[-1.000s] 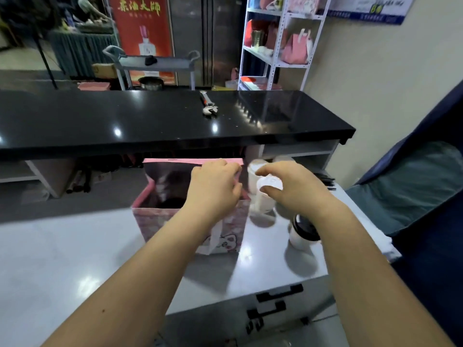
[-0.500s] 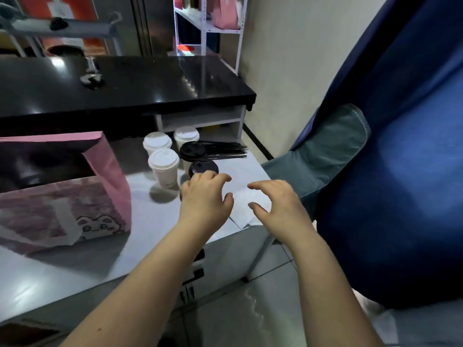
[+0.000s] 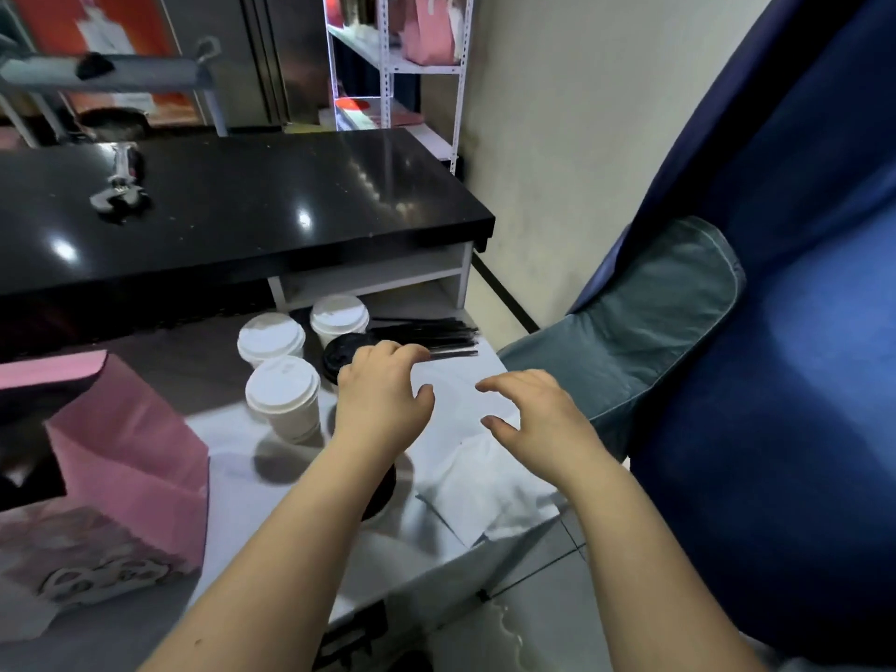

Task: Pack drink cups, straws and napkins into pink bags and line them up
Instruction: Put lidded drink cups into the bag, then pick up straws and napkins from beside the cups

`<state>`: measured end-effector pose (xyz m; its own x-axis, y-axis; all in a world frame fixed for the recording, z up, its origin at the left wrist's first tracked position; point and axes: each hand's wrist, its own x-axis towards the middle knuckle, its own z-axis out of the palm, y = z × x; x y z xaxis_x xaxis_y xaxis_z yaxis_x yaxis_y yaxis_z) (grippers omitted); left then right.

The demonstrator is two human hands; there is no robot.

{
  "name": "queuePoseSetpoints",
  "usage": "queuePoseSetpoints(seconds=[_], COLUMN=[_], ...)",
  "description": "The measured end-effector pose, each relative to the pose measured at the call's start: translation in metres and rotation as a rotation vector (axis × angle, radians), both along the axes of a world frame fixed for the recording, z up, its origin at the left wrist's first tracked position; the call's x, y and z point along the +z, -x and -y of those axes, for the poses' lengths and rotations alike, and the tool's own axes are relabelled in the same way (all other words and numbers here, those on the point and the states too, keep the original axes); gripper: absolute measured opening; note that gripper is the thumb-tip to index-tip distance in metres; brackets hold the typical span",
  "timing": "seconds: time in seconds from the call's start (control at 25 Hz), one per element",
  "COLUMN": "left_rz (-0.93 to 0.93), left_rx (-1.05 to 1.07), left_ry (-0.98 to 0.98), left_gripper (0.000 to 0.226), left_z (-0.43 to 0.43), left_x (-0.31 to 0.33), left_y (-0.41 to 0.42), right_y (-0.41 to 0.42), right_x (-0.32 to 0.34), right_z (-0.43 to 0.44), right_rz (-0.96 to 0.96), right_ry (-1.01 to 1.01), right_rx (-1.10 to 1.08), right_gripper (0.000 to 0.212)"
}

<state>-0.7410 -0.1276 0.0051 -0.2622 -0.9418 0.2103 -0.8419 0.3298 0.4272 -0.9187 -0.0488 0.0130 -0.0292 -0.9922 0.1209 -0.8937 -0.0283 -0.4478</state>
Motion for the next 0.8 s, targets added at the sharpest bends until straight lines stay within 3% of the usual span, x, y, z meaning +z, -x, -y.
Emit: queuePoseSetpoints(seconds=[0.4, 0.64, 0.8], left_rz=[0.056, 0.147, 0.213], left_rx=[0.006, 0.22, 0.347], left_ry=[-0.079, -0.219, -0.284], left_gripper=[0.045, 0.048, 0.049], left_z=[0.057, 0.084, 0.106], left_x=[-0.024, -0.052, -0.074], left_y=[0.051, 0.102, 0.11], right_y=[0.042, 0.086, 0.093], right_x=[-0.038, -0.075, -0.104], right_z=[0.1, 0.172, 0.226], right_rz=[0.01, -0.047, -0.139], right_ry=[-0.057, -0.219, -0.203], right_rx=[0.036, 0.225, 0.326], right_gripper=[0.028, 0.034, 0.039])
